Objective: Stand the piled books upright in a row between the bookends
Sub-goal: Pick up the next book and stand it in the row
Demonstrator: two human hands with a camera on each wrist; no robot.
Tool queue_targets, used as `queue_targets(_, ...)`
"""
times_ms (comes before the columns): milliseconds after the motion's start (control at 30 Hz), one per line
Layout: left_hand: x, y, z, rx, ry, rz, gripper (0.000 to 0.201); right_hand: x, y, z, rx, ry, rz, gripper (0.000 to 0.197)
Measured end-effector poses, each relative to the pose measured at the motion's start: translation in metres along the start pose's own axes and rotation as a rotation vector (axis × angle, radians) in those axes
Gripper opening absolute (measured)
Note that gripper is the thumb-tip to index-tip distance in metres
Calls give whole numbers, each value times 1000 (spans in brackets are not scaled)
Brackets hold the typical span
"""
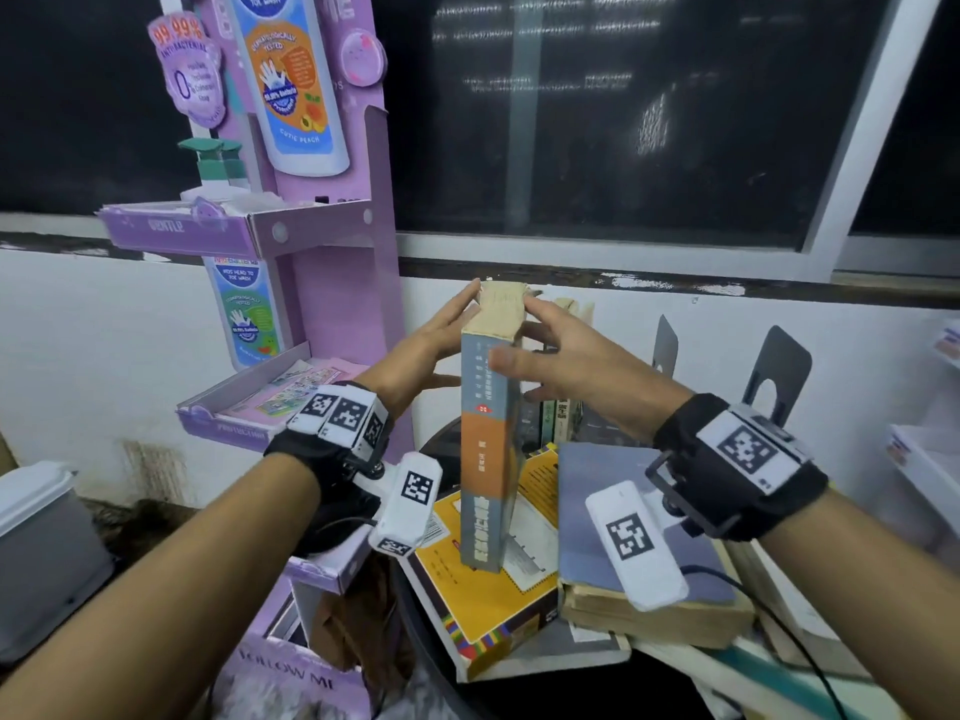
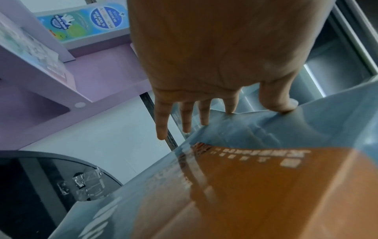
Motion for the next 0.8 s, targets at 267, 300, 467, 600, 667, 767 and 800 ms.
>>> queue_targets(267,14,-7,7,137,-8,18,68,11,25,12,-129,-3,176,74)
queue_targets(300,15,-5,7,161,-7,40,67,12,30,13,-91,-11,154,61)
queue_targets(467,21,8,2,136,-61,145,38,10,47,19,32,-43,93,62)
queue_targets(600,31,13,-7,-18,-61,164,45,10,50,18,-5,-17,119,64)
queue_targets(667,35,16,-12,-122,-34,169,52,10,48,15,-33,13,117,56)
queue_targets(767,35,20,-21,-211,-6,148,65,10,43,11,-51,45,97,52)
queue_targets(800,32,22,-23,-233,-7,139,66,10,41,9,-54,49,88,52)
Point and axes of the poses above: each hand's wrist, its own x-axis towards the middle knuckle, its own y-axis out of the back of the hand, z = x × y, the point moved 6 cm from there along x, towards the middle knuckle, and after that the axes turned 2 degrees about y, right-handed, at the moved point
